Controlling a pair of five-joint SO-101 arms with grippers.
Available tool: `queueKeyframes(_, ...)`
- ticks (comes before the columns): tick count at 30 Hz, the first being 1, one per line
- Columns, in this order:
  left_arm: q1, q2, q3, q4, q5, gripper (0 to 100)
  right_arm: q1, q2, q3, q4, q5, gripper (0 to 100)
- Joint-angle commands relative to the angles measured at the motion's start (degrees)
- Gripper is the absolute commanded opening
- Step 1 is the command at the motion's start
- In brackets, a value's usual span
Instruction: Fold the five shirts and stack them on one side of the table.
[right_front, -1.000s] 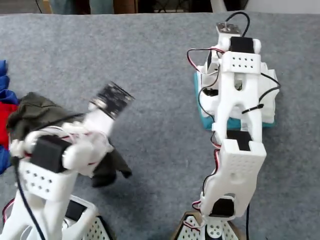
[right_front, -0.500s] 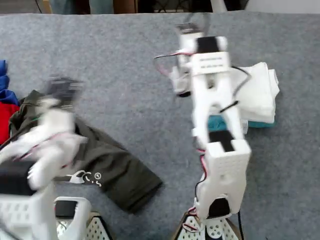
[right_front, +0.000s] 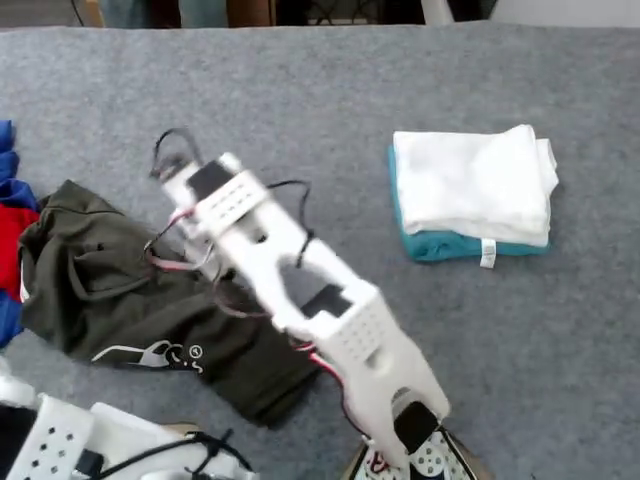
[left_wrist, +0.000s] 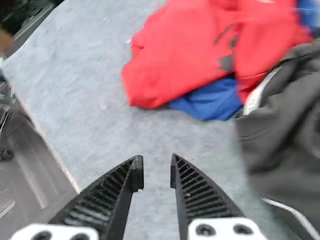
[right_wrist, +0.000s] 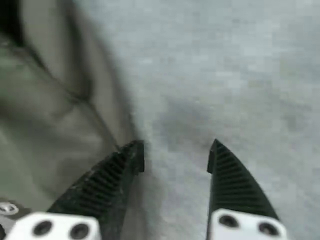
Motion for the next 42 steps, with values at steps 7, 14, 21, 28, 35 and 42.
queueKeyframes(7,-3.7,-0.4,3.7,-3.3,-3.2,11,-6.9,6.5,-8.9,-0.3,0.0,22.3)
queueKeyframes(14,-3.6,-0.2,4.1,-3.3,-3.2,12,-5.8,9.0,-11.4,1.0,0.0,3.6)
queueKeyframes(21,-0.4,-0.1,4.1,-2.8,-6.7,11,7.0,8.8,-18.2,8.1,0.4,1.5)
queueKeyframes(28,4.4,-0.1,6.4,-2.8,-6.8,12,22.5,8.5,-19.1,8.3,0.3,1.5)
queueKeyframes(35,14.4,-0.1,10.1,-2.8,-6.8,12,32.0,-0.7,-5.5,8.3,0.4,1.5)
queueKeyframes(42,27.1,0.0,10.2,0.0,-5.5,12,34.6,-13.2,25.3,7.7,2.6,1.5)
